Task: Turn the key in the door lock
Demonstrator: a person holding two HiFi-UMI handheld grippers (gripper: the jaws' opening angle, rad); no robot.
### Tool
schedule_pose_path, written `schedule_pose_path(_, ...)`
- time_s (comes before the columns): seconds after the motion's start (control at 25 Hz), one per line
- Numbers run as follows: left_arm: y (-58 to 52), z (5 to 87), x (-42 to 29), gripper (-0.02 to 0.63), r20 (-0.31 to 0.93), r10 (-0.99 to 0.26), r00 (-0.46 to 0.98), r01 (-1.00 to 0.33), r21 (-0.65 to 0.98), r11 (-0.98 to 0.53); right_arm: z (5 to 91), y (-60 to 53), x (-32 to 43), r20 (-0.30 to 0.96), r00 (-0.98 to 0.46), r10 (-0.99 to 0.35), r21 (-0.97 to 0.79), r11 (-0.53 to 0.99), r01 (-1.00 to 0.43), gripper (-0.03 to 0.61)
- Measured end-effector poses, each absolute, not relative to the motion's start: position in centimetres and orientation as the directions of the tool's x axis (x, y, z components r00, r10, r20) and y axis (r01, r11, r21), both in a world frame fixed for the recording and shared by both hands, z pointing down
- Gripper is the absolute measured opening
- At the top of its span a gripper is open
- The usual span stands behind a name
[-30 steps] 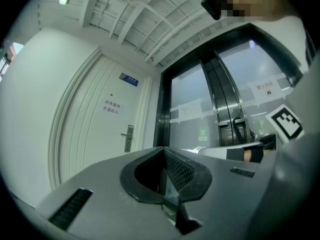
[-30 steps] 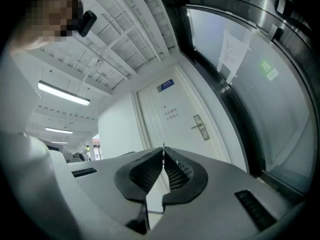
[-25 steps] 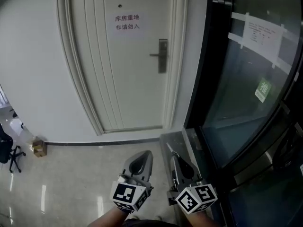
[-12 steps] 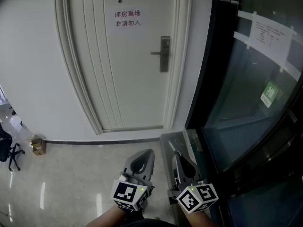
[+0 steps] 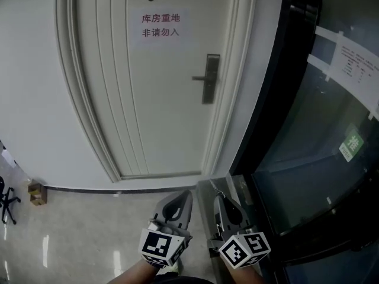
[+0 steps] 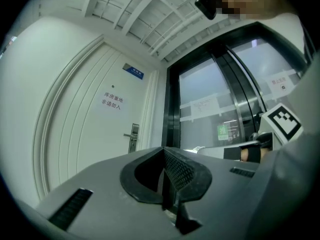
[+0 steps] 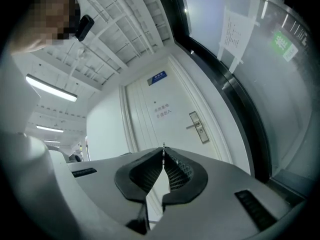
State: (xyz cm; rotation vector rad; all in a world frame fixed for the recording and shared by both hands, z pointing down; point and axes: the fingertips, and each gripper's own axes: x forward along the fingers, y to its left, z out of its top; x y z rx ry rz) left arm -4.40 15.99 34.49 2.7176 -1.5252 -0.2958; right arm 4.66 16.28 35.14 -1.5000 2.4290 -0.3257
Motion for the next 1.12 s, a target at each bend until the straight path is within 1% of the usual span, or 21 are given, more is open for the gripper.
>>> schedule_pose_path(0.44,4.1,35.4,-6.8,0.005,-0.132,-0.818,0.56,-0.811,0.117,-0.573,35.6,4.2,2.3,-0.089,-0.363,-0.927,-0.327,0.372,-0.869,0.02)
schedule_pose_path(0.8,-4.7,36.3,-5.3,0.005,-0.125,-0.821,0.558,-0.814,0.114,-0.57,36.5,-5.4,3.8,-0.092,-0.367,-0.926,-0.372,0.374,-0.85,0.02)
schedule_pose_path(1.12,-14.8,34.7,-2.2,0.005,-0.128,-0.838,0.531,-0.833,0.1,-0.544,35.1,-16.7,6.4,-0.1,-0.4,-0.911,-0.362,0.408,-0.838,0.02)
